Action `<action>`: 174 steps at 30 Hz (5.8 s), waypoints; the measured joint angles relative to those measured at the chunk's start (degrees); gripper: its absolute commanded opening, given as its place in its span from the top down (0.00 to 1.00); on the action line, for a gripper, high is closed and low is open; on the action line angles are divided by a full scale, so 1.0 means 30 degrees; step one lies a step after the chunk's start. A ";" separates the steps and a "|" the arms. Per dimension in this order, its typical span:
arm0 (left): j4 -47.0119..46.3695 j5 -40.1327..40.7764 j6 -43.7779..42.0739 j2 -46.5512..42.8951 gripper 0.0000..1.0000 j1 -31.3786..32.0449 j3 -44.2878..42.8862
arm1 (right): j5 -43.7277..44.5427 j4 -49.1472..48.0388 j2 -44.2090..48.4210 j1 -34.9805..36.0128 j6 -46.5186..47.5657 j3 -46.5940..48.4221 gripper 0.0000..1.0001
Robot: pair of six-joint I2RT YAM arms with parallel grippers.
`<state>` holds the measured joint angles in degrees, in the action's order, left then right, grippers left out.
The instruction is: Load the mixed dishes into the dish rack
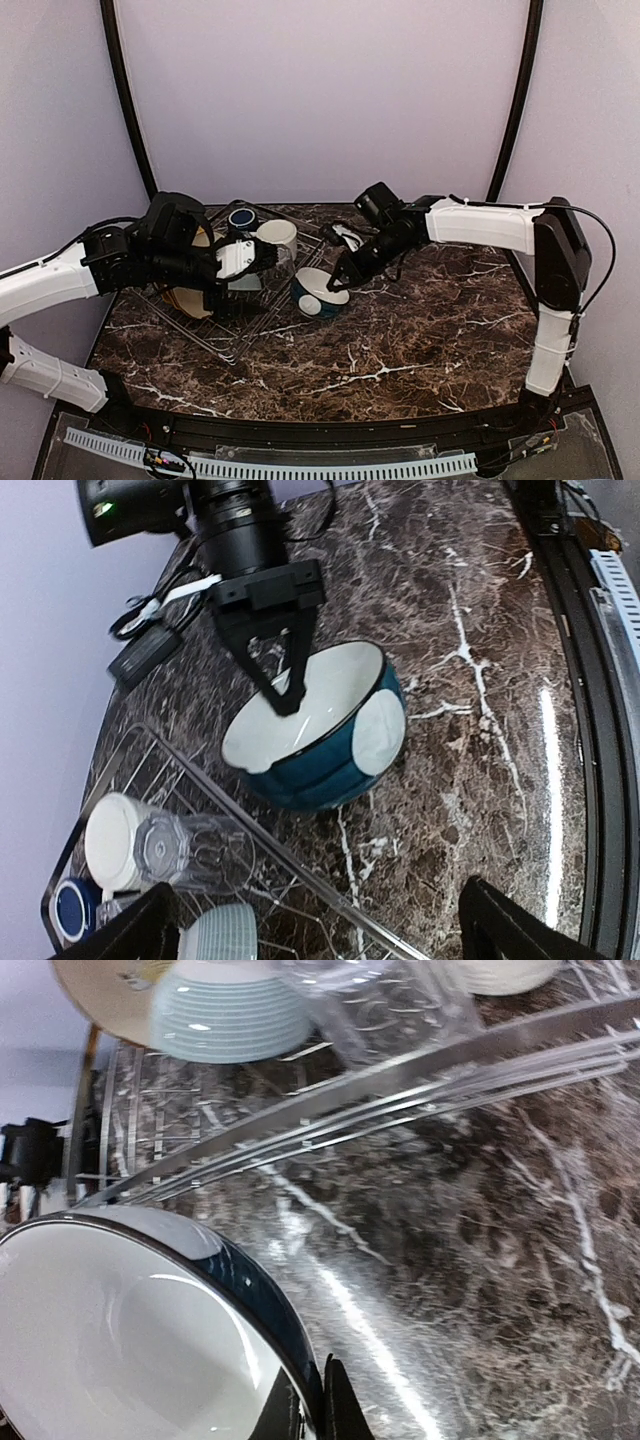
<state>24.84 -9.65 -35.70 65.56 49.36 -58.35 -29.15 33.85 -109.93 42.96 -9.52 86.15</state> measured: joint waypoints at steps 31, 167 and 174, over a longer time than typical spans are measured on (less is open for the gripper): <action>-0.1967 0.0168 -1.2801 0.1049 0.11 0.2907 0.0787 | -1.0382 -0.2069 -0.1275 0.1566 -0.1144 -0.0248 1.00; 1.1497 0.3818 -0.6929 0.7504 0.01 -0.3883 -0.5056 | -1.2203 -1.2859 0.1195 -0.0481 -0.4095 -0.8735 0.62; 1.1409 0.3978 -0.6856 0.7446 0.01 -0.3883 -0.5158 | -1.2116 -1.2677 0.1479 -0.0481 -0.4080 -0.8735 0.62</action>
<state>59.07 2.28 -56.27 87.90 37.71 -73.82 -65.49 -4.19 -105.49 41.52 -21.76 59.94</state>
